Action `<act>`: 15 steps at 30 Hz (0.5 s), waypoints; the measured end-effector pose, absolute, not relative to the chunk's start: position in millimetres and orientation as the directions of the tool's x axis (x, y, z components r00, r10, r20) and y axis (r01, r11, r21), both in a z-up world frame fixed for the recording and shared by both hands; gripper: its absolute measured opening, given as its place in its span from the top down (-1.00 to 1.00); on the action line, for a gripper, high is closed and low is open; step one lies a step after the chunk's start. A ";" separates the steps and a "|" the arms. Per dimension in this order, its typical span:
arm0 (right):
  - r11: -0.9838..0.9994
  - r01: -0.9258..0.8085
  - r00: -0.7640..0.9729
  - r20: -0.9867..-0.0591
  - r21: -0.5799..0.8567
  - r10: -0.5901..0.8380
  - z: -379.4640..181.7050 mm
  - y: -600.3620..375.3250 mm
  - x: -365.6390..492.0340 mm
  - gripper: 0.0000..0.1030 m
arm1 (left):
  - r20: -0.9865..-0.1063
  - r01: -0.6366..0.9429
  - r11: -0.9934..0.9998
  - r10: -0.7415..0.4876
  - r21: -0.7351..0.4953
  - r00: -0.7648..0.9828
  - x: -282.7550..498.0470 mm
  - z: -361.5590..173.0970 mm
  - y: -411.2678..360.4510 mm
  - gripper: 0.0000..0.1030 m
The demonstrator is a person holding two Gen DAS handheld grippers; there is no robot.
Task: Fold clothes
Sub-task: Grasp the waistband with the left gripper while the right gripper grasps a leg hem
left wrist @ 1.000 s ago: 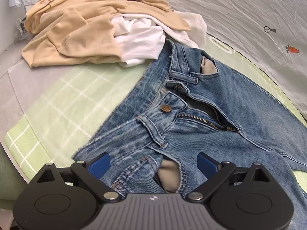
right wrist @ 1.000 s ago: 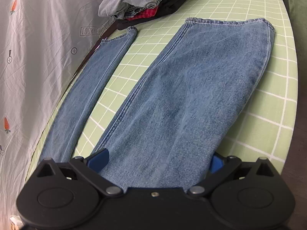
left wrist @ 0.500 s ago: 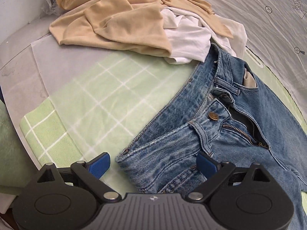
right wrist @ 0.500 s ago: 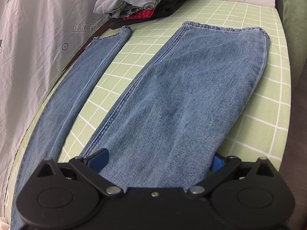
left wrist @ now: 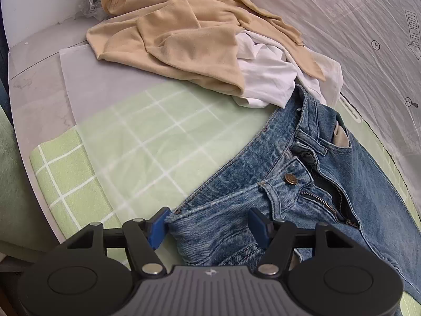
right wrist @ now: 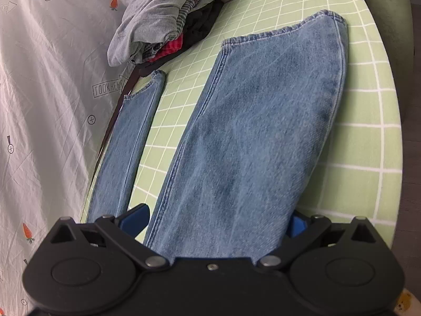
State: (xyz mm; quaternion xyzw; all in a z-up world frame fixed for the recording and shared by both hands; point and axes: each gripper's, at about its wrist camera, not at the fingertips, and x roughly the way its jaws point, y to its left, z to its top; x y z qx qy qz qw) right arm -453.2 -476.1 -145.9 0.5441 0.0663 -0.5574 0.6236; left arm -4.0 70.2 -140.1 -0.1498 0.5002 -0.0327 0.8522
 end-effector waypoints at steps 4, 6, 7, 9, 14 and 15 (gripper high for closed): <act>-0.238 0.827 0.273 -0.733 0.510 -0.622 -141.1 -490.1 -465.6 -0.99 | -0.850 -0.097 0.969 -0.147 -0.225 0.506 -4.6 -139.9 64.2 0.22; -0.234 0.851 0.248 -0.754 0.469 -0.608 -139.4 -501.5 -470.2 -0.87 | -0.851 -0.111 0.966 -0.147 -0.233 0.505 -3.6 -139.9 65.3 0.34; -0.231 0.864 0.235 -0.764 0.448 -0.601 -138.4 -506.6 -471.6 -0.82 | -0.852 -0.120 0.964 -0.148 -0.239 0.503 -3.5 -138.8 65.5 0.42; -0.223 0.881 0.219 -0.777 0.418 -0.589 -137.2 -513.8 -475.5 -0.55 | -0.851 -0.130 0.960 -0.152 -0.248 0.502 -3.6 -135.1 64.7 0.66; -0.233 0.866 0.242 -0.779 0.442 -0.579 -140.3 -517.4 -489.4 0.47 | -0.843 -0.165 0.960 -0.109 -0.227 0.528 -10.3 -121.0 52.0 0.78; -0.236 0.858 0.253 -0.776 0.456 -0.578 -141.1 -517.0 -492.8 0.76 | -0.839 -0.177 0.957 -0.102 -0.230 0.535 -11.8 -118.1 51.1 0.78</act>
